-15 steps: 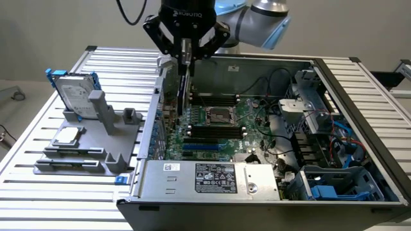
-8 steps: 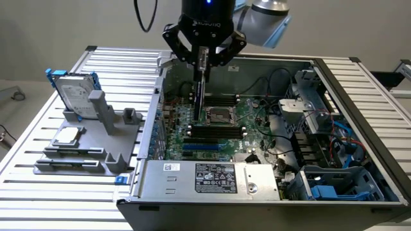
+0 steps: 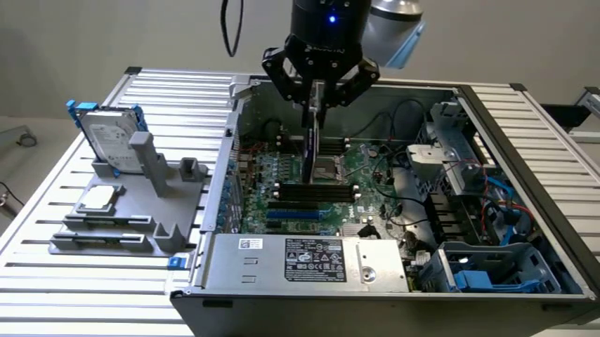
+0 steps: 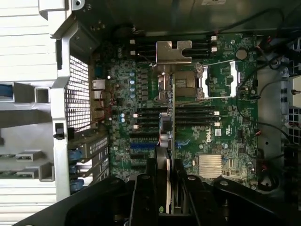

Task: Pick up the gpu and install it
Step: 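Pick up the gpu and move the gpu toward the slot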

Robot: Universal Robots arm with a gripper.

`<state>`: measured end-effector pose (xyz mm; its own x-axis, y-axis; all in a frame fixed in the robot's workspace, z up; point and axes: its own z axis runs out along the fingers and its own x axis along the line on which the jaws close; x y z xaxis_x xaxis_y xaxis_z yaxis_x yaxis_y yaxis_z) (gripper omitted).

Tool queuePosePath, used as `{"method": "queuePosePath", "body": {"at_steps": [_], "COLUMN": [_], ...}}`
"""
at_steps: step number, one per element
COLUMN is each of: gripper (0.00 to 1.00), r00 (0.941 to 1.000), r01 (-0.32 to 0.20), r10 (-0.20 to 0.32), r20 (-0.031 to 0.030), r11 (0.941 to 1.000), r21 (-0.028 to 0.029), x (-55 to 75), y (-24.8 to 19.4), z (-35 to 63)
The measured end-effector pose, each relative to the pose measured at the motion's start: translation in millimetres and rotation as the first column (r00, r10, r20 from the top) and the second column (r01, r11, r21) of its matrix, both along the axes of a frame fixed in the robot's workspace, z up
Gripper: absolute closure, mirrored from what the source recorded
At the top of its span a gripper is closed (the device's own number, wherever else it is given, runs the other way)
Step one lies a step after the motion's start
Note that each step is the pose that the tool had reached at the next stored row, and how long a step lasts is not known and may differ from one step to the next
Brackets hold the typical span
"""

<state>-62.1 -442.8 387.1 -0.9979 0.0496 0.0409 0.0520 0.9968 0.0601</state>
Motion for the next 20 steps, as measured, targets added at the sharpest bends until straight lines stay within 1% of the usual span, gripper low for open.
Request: {"method": "queuePosePath", "body": {"at_steps": [8, 13, 20], "gripper": [0.74, 0.74, 0.74], "r00": [1.0, 0.9999, 0.9999], "r01": [-0.008, -0.011, -0.01], "r10": [0.008, 0.011, 0.01], "r20": [0.0, 0.0, -0.0002], "r11": [1.0, 0.9999, 0.9999], "r21": [0.0, -0.0002, 0.0], "x": [16.3, 23.1, 23.3], "y": [5.1, 7.3, 7.3], "z": [-14.7, -23.7, -23.9]}}
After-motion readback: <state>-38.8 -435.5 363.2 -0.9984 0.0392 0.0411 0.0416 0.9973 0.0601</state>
